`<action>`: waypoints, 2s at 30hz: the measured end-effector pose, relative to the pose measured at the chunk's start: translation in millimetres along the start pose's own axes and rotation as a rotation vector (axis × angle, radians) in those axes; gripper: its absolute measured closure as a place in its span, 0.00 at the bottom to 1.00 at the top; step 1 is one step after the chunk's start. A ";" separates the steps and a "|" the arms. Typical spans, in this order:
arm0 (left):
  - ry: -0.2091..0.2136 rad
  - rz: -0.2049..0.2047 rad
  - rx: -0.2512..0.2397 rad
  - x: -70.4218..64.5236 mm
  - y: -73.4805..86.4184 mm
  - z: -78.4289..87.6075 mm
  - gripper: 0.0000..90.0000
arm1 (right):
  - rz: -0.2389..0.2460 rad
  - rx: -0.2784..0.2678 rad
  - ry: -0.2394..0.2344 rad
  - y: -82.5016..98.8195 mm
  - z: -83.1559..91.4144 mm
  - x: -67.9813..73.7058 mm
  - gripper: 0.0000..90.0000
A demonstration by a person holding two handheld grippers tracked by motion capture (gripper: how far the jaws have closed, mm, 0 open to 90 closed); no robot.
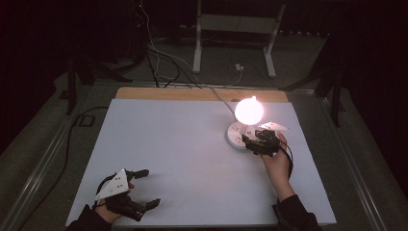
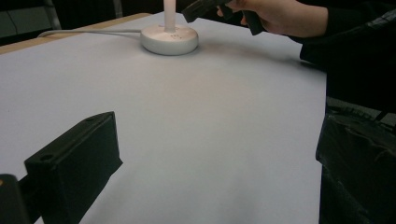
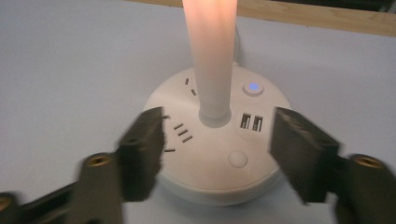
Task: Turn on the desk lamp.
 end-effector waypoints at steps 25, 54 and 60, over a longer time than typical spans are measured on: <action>0.005 0.002 -0.003 -0.1 0.0 0.7 0.00 | 0.050 -0.012 -0.184 -7.2 37.8 23.9 0.00; 0.003 -0.002 -0.003 -1.5 0.0 2.4 0.00 | 0.145 -0.023 -0.222 55.8 76.7 28.1 0.00; 0.003 -0.003 -0.002 -1.5 0.2 2.4 0.00 | 0.154 0.011 -0.230 74.7 81.7 24.1 0.00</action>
Point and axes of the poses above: each handheld gripper's, and its own axes: z roughly backward along the jaws, y roughly out of its underside, x roughly to its left, the point moved 9 cm from there along -z, roughly forward along the jaws, and after that the axes turned 8 degrees about y, right-handed, at the moved point
